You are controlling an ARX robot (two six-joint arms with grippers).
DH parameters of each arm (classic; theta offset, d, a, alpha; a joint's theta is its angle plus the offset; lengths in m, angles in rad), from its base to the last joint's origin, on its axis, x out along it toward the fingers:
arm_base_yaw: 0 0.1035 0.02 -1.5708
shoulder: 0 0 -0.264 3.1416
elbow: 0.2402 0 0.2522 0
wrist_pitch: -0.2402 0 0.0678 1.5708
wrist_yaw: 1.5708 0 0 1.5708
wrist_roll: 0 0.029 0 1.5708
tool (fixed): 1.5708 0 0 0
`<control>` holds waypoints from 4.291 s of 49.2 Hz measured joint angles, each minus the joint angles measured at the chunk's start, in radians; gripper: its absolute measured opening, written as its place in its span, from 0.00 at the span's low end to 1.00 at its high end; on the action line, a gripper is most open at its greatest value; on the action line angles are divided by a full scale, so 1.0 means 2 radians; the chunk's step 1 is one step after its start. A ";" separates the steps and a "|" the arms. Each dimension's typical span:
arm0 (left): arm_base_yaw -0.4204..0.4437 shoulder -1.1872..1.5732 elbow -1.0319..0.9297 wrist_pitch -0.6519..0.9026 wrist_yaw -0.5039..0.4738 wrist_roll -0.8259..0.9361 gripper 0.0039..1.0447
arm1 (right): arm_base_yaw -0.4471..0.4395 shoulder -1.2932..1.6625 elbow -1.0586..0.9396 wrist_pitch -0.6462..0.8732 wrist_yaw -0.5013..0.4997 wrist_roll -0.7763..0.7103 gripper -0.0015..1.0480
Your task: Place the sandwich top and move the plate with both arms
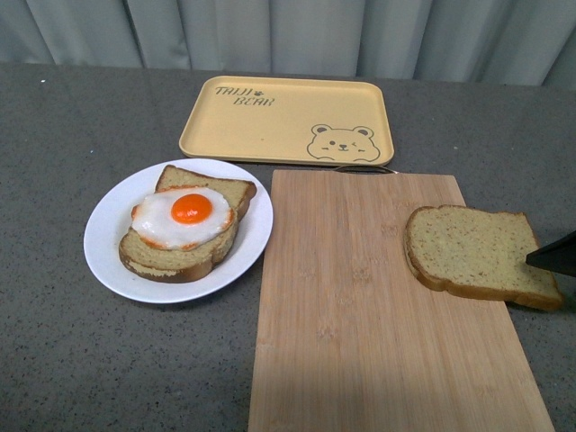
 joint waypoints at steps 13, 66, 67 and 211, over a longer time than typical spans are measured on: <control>0.000 0.000 0.000 0.000 0.000 0.000 0.94 | 0.021 0.033 0.032 0.028 -0.010 0.039 0.47; 0.000 0.000 0.000 0.000 0.000 0.000 0.94 | 0.205 -0.007 0.150 -0.027 -0.149 0.054 0.01; 0.000 0.000 0.000 0.000 0.000 0.000 0.94 | 0.209 0.001 0.163 -0.038 -0.149 0.047 0.01; 0.000 0.000 0.000 0.000 0.000 0.000 0.94 | 0.138 -0.475 -0.348 0.428 0.309 -0.042 0.01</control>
